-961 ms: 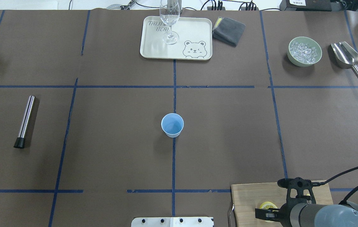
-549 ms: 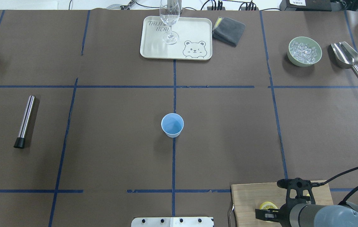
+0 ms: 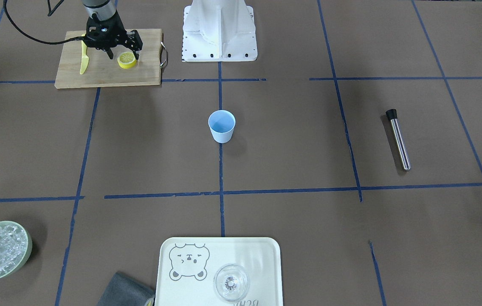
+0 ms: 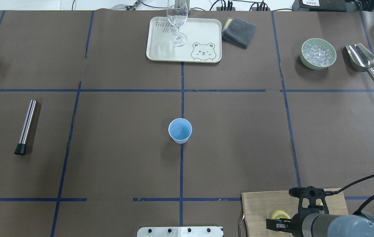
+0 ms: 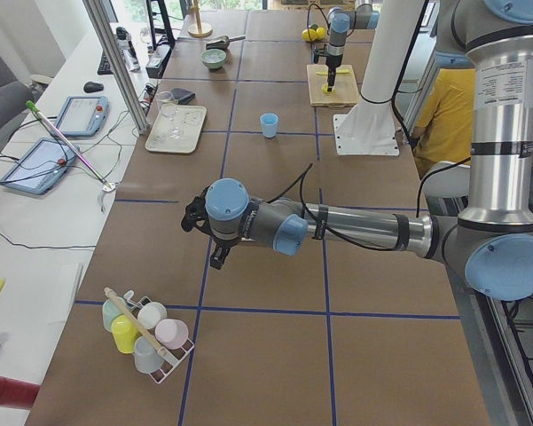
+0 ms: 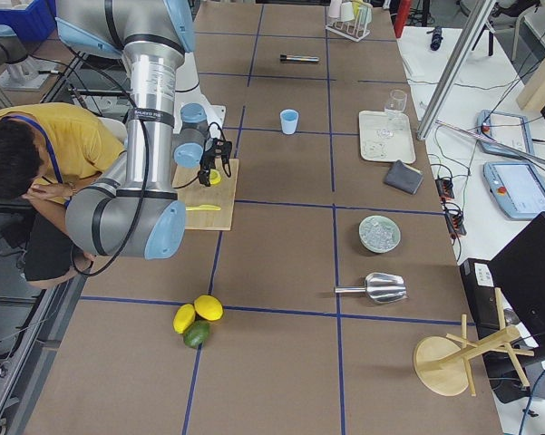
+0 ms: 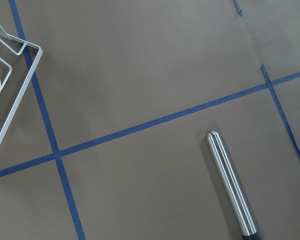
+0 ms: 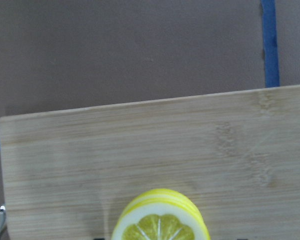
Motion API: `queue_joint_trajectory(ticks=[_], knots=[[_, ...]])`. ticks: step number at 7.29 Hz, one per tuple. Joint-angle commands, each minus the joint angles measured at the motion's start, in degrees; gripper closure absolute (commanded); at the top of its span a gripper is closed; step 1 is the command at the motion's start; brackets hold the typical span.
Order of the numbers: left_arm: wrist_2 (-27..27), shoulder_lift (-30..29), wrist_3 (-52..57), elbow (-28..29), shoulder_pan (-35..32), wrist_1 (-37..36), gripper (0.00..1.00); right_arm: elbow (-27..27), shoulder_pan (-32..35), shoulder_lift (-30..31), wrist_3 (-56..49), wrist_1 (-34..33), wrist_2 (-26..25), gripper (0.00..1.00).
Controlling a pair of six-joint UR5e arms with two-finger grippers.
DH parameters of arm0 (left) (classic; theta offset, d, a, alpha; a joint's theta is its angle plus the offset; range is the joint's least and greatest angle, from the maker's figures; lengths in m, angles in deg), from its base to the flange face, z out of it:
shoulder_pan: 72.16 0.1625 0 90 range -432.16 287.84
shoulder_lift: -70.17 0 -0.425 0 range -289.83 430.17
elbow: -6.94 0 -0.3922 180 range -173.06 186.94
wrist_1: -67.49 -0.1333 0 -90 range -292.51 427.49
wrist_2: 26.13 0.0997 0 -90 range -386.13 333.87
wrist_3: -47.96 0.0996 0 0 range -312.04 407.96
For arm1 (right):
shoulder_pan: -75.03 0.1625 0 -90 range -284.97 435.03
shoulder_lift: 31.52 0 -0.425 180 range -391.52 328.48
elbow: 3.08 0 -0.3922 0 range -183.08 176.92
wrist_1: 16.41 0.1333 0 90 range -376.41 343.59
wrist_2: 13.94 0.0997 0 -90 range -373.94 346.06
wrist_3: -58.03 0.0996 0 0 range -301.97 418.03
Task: Squeeze lemon into cup
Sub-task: 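Lower the right gripper over the yellow lemon slice on the board, then close the right gripper on the lemon slice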
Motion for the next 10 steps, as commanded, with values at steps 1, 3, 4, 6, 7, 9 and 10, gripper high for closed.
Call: queue_joint_trajectory(ticks=[1,3,4,6,7,9,10], knots=[[0.05,0.47,0.00,-0.76,-0.07,-0.09,0.00,-0.25,0.02,-1.31,-0.02,-0.26,0.02,0.09],[0.05,1.44,-0.09,-1.91,-0.07,-0.09,0.00,0.01,0.72,-4.48,-0.02,-5.16,0.02,0.10],[0.05,1.53,-0.09,-1.91,-0.07,-0.09,0.00,0.10,1.25,-4.05,-0.02,-5.18,-0.07,0.10],[-0.04,1.62,0.00,-1.91,-0.07,0.00,0.00,0.01,1.86,-3.79,-0.02,-5.36,-0.07,0.19],[-0.04,1.62,0.00,-1.91,-0.16,-0.09,0.00,0.01,1.95,-3.79,-0.02,-5.36,-0.07,0.27],[-0.04,1.62,-0.09,-2.26,-0.16,-0.09,0.00,0.19,2.04,-3.70,0.33,-5.36,-0.51,0.59],[-0.04,1.62,-0.09,-2.26,-0.16,-0.09,0.00,0.36,2.30,-3.44,0.42,-5.36,-0.51,0.63]])
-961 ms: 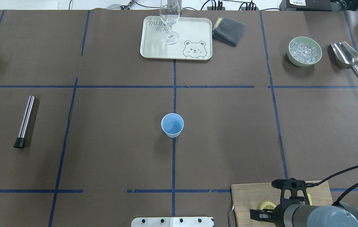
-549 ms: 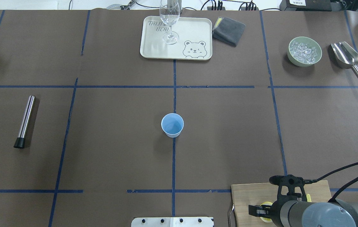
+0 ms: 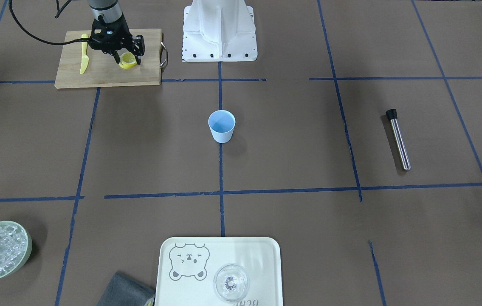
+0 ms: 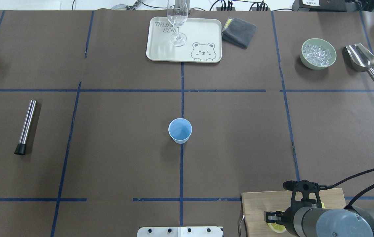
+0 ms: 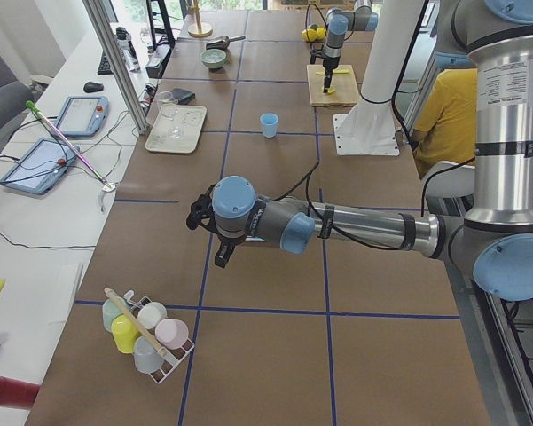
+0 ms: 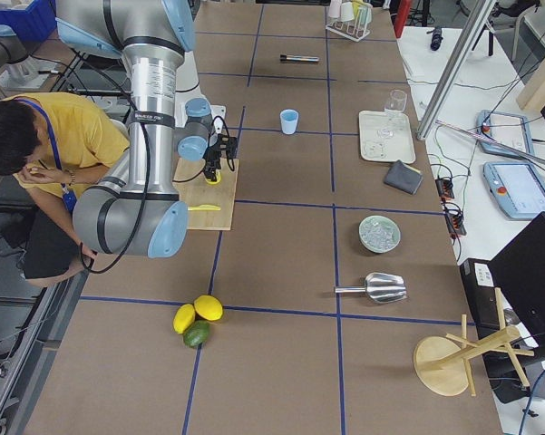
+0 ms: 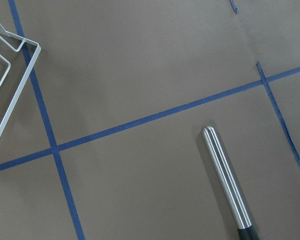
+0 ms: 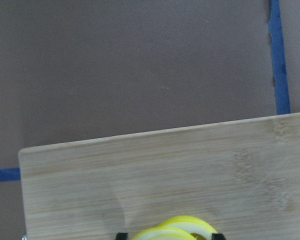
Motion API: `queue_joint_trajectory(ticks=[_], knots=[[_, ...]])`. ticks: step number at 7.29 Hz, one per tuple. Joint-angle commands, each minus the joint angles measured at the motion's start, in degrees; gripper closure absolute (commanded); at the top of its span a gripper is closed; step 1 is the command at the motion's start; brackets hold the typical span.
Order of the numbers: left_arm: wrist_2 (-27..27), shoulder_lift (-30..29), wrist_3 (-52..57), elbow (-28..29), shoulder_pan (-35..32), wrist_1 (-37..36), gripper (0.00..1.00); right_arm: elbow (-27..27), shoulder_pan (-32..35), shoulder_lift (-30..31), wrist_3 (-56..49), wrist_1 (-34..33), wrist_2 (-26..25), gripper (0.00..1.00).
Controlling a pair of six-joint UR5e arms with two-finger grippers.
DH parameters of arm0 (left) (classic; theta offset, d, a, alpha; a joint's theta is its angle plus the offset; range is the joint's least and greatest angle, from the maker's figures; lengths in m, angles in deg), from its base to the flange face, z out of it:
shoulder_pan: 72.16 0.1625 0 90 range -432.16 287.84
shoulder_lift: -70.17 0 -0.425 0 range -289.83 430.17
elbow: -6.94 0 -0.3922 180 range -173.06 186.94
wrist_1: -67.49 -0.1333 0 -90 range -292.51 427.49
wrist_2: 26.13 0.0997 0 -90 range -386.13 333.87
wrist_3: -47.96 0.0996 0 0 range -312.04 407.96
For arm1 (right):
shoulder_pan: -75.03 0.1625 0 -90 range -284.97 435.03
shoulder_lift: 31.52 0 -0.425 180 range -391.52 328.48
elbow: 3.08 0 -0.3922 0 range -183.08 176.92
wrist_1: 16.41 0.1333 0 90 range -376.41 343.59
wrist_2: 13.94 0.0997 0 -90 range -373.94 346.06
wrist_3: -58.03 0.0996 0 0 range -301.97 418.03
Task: Squeeze lemon into cup
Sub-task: 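Close the right gripper on the lemon slice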
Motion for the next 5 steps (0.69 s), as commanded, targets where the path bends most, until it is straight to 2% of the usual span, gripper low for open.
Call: queue_joint_trajectory(ticks=[1,5], knots=[[-0.09,0.00,-0.01,-0.08,0.00,0.00,0.00,0.43,0.50,0.55,0.17,0.00,-0.13,0.64],[-1.23,0.88,-0.01,-0.69,-0.09,0.00,0.00,5.16,1.73,4.49,0.08,-0.09,-0.05,0.63]])
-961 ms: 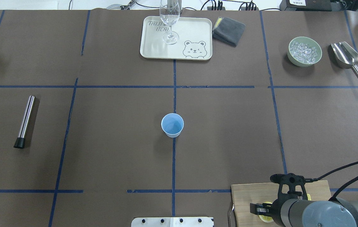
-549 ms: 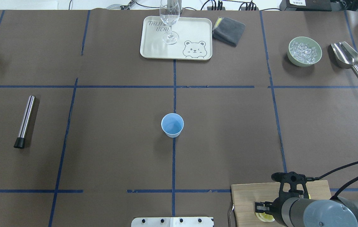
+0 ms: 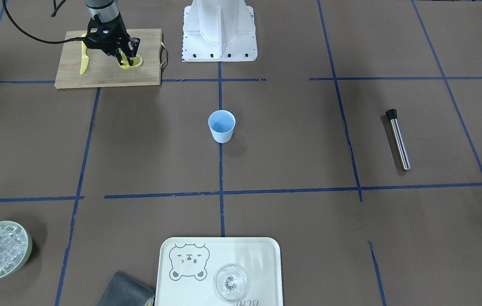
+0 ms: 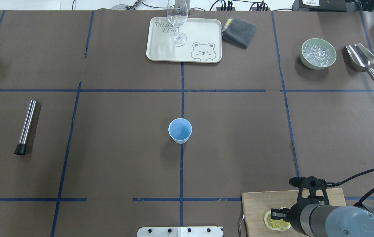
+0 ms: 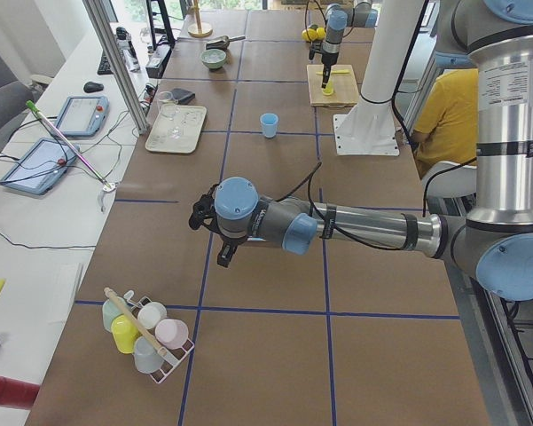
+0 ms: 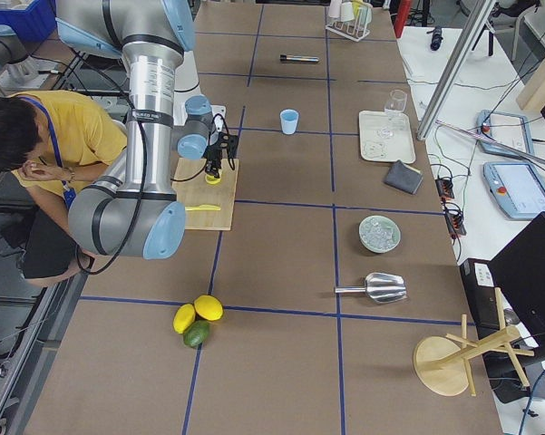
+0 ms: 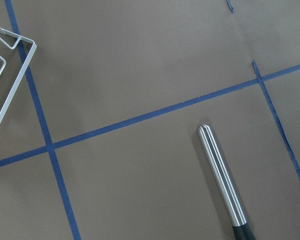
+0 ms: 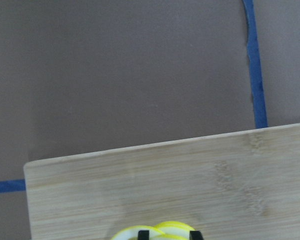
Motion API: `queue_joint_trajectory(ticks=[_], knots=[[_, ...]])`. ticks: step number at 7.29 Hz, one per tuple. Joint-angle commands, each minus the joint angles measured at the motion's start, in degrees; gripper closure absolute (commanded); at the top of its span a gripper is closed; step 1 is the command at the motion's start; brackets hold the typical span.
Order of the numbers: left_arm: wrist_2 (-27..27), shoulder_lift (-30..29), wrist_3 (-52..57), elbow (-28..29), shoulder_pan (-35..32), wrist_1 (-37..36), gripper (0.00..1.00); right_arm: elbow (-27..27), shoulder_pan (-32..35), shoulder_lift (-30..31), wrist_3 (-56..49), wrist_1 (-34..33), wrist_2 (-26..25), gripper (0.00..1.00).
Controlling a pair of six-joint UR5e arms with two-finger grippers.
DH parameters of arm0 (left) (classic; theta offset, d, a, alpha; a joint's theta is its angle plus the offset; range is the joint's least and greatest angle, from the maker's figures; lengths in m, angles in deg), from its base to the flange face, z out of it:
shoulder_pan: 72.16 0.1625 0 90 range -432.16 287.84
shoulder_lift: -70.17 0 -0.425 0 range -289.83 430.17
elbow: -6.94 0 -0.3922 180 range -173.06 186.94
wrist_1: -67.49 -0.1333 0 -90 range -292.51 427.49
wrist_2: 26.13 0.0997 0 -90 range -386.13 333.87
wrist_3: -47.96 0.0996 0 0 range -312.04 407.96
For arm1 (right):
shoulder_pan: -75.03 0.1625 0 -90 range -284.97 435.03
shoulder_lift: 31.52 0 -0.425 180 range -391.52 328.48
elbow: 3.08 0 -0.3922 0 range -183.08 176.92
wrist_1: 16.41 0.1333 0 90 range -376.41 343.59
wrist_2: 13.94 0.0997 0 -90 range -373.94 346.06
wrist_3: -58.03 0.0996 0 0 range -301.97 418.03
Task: Squeeze lemon into cup
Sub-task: 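Close the right gripper on the lemon slice, then lift the lemon slice and carry it over the blue paper cup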
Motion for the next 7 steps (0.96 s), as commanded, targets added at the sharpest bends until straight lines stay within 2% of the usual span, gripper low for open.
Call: queue_joint_trajectory(ticks=[1,2,3,5,7], knots=[[-0.12,0.17,-0.09,-0.46,-0.06,0.00,0.00,3.34,1.93,2.51,0.00,-0.03,0.07,0.62],[-0.12,0.17,-0.09,-0.46,0.03,0.00,0.00,4.14,4.72,1.91,0.00,-0.03,0.16,0.62],[-0.12,0.17,-0.09,-0.37,0.03,0.00,0.00,4.15,6.93,-1.49,0.00,-0.03,0.59,0.62],[-0.12,-0.01,0.00,0.15,0.21,0.00,0.00,2.14,10.09,-11.40,0.00,-3.17,0.51,0.61],[-0.03,-0.10,-0.09,0.24,0.21,0.00,0.00,-5.73,15.19,-30.08,0.08,-10.29,0.51,0.60]])
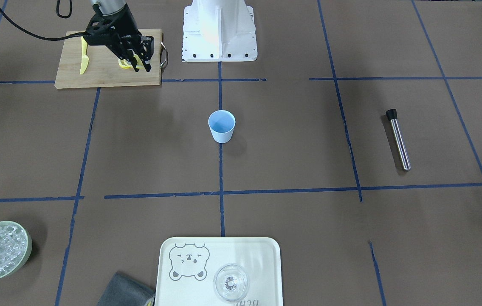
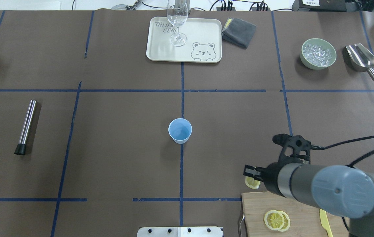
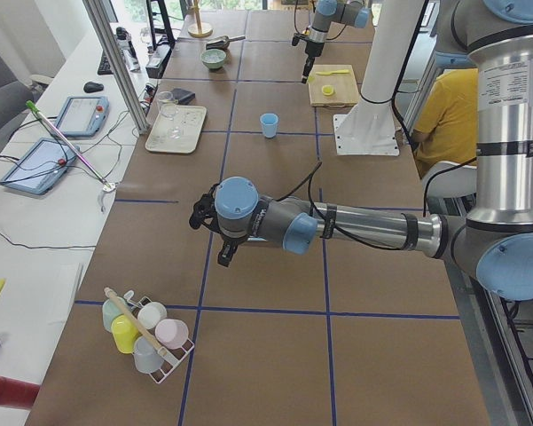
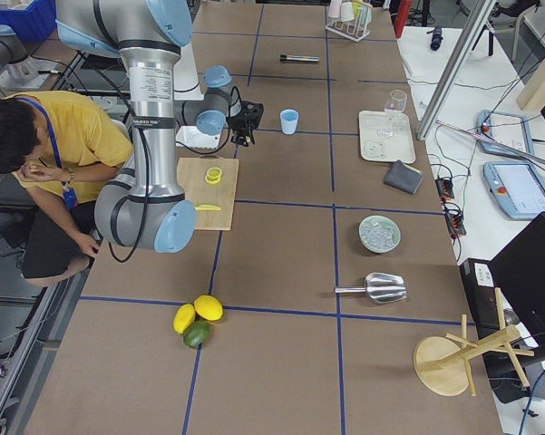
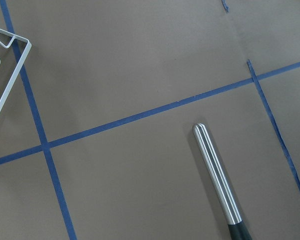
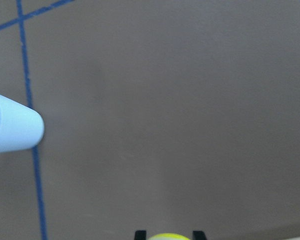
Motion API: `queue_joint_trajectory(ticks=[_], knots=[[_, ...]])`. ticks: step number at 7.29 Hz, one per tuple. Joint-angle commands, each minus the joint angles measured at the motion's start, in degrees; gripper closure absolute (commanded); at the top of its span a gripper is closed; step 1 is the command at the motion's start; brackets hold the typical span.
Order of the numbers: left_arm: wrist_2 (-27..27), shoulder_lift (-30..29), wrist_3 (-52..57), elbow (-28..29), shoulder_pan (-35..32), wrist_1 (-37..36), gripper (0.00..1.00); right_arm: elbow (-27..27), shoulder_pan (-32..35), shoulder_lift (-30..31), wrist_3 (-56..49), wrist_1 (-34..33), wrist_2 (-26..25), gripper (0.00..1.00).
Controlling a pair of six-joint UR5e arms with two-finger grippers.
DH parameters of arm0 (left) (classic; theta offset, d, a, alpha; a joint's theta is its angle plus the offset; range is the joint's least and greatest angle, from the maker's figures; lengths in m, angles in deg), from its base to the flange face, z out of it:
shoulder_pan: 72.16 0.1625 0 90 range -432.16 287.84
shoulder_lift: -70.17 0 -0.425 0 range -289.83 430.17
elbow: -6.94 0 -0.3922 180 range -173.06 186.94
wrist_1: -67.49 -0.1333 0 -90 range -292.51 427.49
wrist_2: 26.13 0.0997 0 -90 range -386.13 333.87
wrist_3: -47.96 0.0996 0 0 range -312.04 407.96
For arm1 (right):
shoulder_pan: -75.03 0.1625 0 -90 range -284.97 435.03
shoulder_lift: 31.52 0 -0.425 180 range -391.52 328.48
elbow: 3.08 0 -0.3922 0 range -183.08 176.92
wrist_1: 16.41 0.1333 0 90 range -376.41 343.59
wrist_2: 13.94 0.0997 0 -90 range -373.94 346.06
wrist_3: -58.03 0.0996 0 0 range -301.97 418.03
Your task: Squeeze lemon into cup
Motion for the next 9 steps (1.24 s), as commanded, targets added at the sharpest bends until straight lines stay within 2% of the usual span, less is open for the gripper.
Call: queue_joint_trajectory(ticks=[1,3,5,8,9], knots=[[0.03,0.02,-0.02,0.21,0.02,0.05,0.00,-10.11,4.19,-17.83,1.72,-5.78,0.01,0.58],[-0.06,0.02,0.07,0.03,-0.06,0.05,0.00,-19.44,7.70,-27.09,3.76,-5.45,0.10,0.58],[-0.06,0.02,-0.02,-0.40,-0.06,-0.04,0.00,-26.83,8.50,-30.62,3.85,-2.66,0.19,0.58],[-0.06,0.02,-0.02,-0.49,-0.06,-0.04,0.00,-29.06,8.25,-30.46,4.90,-1.14,2.29,0.53],[-0.06,0.02,-0.11,-0.49,-0.06,-0.04,0.00,-29.23,7.55,-30.12,4.82,-1.14,2.30,0.45]])
